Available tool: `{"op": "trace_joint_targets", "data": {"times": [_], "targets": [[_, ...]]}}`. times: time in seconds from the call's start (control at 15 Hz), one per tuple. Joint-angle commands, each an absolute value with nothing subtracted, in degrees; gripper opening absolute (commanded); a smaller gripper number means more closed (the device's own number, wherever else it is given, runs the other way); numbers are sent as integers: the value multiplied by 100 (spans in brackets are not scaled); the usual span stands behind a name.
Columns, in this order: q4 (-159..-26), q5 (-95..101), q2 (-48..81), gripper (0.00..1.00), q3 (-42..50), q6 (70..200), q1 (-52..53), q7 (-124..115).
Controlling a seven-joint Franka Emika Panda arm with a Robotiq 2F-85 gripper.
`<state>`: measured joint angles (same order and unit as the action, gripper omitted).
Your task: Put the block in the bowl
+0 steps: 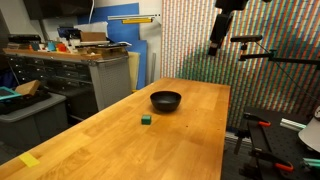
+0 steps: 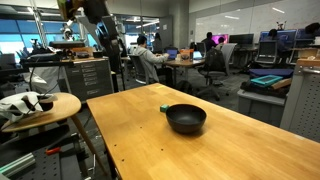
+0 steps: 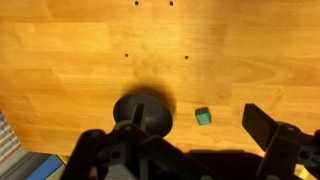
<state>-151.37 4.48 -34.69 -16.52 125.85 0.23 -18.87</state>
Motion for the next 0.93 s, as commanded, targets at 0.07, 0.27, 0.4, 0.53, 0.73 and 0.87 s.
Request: {"op": "trace_joint_targets", "data": {"times": [0.07,0.27,0.4,0.53,0.73,0.87], "targets": [[-14364,960,-1857,100,-1475,13207,-131,-1771],[-13835,1282,-996,100,-1389,13307,-77,-1775],[-13440,1466,-461,100,-1306,13330,-4,-1745],[-13084,1588,-10,100,-1243,13312,103,-1738],[-12602,1620,586,100,-1127,13366,297,-1714],[-12361,1637,920,100,-1034,13503,439,-1740]]}}
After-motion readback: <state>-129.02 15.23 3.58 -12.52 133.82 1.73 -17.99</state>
